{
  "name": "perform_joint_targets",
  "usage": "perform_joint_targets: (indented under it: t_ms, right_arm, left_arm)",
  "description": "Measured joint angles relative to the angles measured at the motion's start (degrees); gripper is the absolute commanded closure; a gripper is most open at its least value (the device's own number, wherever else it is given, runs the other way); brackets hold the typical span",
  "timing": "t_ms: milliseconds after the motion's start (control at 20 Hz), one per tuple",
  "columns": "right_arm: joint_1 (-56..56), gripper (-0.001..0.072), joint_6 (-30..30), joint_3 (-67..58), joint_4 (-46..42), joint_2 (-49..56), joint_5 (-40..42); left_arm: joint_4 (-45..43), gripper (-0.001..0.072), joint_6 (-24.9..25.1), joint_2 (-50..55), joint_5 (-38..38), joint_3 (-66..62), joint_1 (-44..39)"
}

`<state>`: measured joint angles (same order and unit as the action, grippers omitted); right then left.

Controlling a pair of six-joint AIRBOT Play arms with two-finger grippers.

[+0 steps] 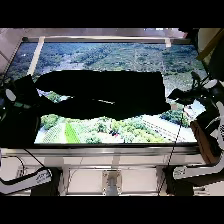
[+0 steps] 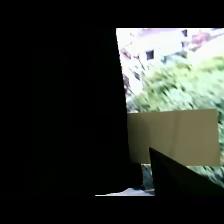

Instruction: Fold the clothes and pants, and hang the long-sleeved shirts on hangers.

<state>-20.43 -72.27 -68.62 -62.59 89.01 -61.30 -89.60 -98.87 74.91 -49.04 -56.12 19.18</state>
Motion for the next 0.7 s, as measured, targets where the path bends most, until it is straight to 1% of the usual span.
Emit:
perform_joint_targets:
  t_ms: [100, 150, 200, 250, 300, 350, 400, 550, 700]
  right_arm:
    - [1.0, 0.0135, 1.6, 1.3, 0.7, 1.2, -0.7]
    - [1.6, 0.0168, 2.6, 1.7, 1.1, 1.9, -1.3]
    - [2.1, 0.0169, 3.4, 2.0, 1.8, 2.4, -1.9]
    - [2.6, 0.0276, 4.0, 2.2, 2.4, 2.9, -2.3]
    - [3.1, 0.0535, 4.5, 2.3, 3.0, 3.2, -2.8]
    - [3.5, 0.0671, 4.9, 2.4, 3.7, 3.5, -3.3]
    - [3.8, 0.0685, 5.1, 2.5, 4.0, 3.7, -3.7]
    - [4.0, 0.0685, 5.6, 2.3, 4.4, 3.4, -5.9]
    - [2.5, 0.0685, 5.8, 0.3, 2.7, 0.7, -10.4]
  left_arm:
    - [1.6, 0.0065, 0.0, 2.4, 0.9, 1.1, 0.0]
    - [2.5, 0.0065, -0.1, 3.5, 1.1, 1.4, 0.0]
    - [3.8, 0.0067, -0.1, 4.5, 1.5, 1.6, 0.0]
    - [5.0, 0.0141, -0.2, 5.3, 2.4, 1.7, 0.0]
    - [6.7, 0.0344, -0.2, 6.1, 3.4, 1.8, 0.0]
    - [8.2, 0.0674, -0.2, 6.5, 4.7, 1.9, -0.1]
    - [9.6, 0.0701, -0.2, 6.9, 6.2, 2.0, -0.3]
    - [12.2, 0.0701, -0.2, 7.3, 9.3, 1.2, -1.0]
    - [12.3, 0.0702, 0.0, 5.0, 10.4, -1.6, -1.0]
